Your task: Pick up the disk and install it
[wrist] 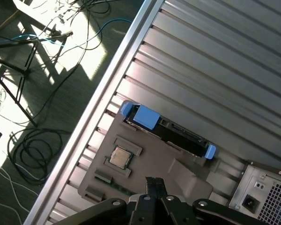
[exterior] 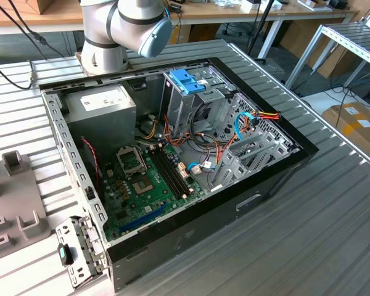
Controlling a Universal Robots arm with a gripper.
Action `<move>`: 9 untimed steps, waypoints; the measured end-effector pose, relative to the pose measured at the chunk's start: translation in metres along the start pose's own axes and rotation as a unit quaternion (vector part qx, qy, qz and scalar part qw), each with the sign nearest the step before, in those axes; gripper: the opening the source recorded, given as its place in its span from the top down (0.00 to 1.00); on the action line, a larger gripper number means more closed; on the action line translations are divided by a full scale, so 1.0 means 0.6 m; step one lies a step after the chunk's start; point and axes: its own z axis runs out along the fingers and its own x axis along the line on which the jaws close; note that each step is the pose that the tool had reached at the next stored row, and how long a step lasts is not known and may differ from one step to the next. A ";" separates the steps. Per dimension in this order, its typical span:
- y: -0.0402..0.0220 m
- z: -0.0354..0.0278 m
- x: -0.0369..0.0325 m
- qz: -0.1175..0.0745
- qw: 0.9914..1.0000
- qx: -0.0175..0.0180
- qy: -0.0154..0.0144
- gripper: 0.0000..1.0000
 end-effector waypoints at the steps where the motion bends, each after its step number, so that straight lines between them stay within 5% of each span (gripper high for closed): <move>1: 0.000 0.000 0.000 -0.002 1.000 0.000 0.000 0.89; 9: 0.000 0.000 0.000 -0.018 1.000 0.000 0.001 0.89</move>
